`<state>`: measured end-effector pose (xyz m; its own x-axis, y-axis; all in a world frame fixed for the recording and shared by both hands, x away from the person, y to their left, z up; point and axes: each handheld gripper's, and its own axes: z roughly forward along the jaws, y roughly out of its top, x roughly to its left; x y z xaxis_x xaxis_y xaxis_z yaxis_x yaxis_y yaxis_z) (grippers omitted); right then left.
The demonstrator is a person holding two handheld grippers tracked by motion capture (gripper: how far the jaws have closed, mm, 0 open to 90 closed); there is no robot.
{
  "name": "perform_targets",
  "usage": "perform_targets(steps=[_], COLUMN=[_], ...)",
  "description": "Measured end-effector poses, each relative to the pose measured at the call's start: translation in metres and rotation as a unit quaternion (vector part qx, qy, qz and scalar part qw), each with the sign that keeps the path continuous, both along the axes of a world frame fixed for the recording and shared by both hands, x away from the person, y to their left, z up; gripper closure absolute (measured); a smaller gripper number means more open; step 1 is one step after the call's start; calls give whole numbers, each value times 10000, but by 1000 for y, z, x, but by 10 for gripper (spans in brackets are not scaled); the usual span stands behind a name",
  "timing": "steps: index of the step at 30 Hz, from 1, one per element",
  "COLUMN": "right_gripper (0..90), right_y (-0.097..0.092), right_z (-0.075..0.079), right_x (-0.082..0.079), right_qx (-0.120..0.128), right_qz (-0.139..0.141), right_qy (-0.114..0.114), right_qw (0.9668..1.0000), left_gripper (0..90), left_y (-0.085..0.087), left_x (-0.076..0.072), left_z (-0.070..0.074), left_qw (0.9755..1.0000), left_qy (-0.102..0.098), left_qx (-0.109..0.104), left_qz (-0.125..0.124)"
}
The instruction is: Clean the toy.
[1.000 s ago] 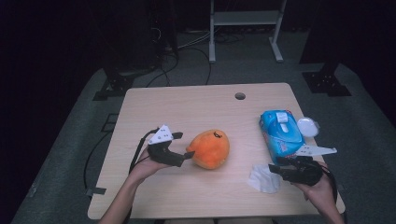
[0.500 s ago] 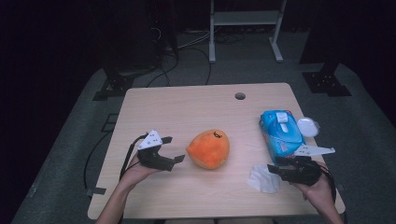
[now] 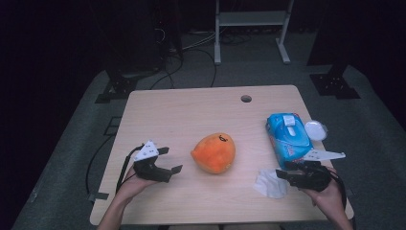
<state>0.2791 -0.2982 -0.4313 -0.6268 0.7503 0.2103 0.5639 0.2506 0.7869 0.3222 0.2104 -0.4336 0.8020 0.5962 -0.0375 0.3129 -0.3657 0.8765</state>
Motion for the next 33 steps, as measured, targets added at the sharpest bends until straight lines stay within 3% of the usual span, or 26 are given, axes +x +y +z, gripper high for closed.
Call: perform_targets(steps=[20,33], right_gripper=[433,420], right_y=[-2,3], right_z=[-4,-10], right_x=[-5,-9], right_qx=[-61,-89], right_qz=[-30,-5], right_qy=[7,41], right_qw=[10000,10000], left_gripper=[97,91], left_y=[24,24], left_x=[-19,-18], left_z=[-20,-24], left_qw=[9991,9986], left_qy=[174,74], left_qx=[55,150], left_qz=[388,506])
